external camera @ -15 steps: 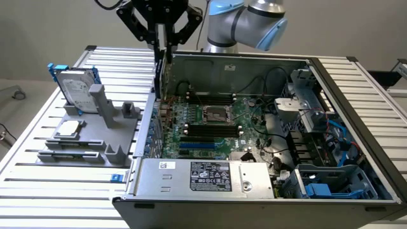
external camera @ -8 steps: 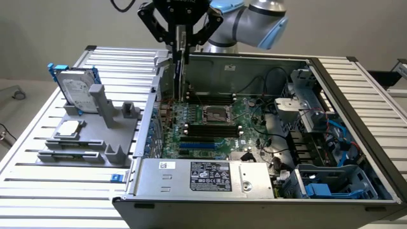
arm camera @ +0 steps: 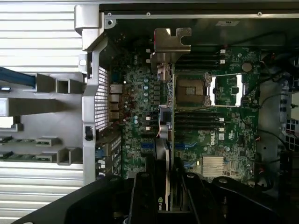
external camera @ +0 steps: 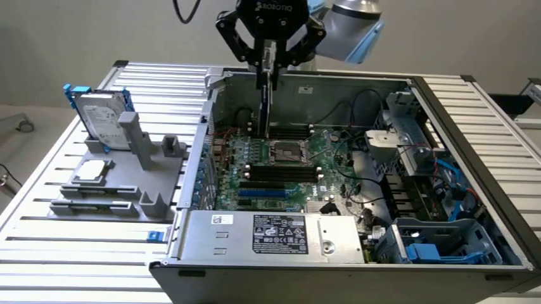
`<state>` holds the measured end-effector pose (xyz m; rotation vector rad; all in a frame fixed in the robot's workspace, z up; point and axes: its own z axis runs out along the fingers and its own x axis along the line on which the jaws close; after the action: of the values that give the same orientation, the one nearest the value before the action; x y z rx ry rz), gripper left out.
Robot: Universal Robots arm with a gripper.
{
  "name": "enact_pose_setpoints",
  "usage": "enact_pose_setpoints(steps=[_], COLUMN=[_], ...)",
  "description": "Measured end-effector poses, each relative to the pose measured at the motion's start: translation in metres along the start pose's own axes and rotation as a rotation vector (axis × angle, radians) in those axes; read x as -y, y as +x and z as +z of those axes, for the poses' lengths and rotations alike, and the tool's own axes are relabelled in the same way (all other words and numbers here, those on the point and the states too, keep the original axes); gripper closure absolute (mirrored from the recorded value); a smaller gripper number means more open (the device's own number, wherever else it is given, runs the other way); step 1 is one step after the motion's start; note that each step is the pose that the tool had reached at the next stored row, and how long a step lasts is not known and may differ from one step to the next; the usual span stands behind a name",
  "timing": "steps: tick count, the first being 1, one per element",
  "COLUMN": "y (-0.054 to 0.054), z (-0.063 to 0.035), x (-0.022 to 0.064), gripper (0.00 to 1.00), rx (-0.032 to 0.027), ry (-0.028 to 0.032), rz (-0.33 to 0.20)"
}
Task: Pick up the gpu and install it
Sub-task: 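Pick up the gpu and move the gpu toward the slot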
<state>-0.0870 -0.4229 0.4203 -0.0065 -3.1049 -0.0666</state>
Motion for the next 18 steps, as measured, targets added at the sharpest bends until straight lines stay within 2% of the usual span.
enact_pose_setpoints(steps=[4,6,13,16,18], y=[-0.018,-0.024,-0.030,-0.030,-0.030], z=[0.0041,0.0051,0.0093,0.0110,0.0122], x=[-0.0022,-0.0035,-0.0076,-0.0113,-0.0140], gripper=[0.73,0.73,0.73,0.73,0.73], rx=[0.0017,0.0024,0.0034,0.0082,0.0163], ry=[0.0007,0.0006,0.0003,0.0002,0.0000], rz=[0.000,0.000,0.013,0.015,0.015])
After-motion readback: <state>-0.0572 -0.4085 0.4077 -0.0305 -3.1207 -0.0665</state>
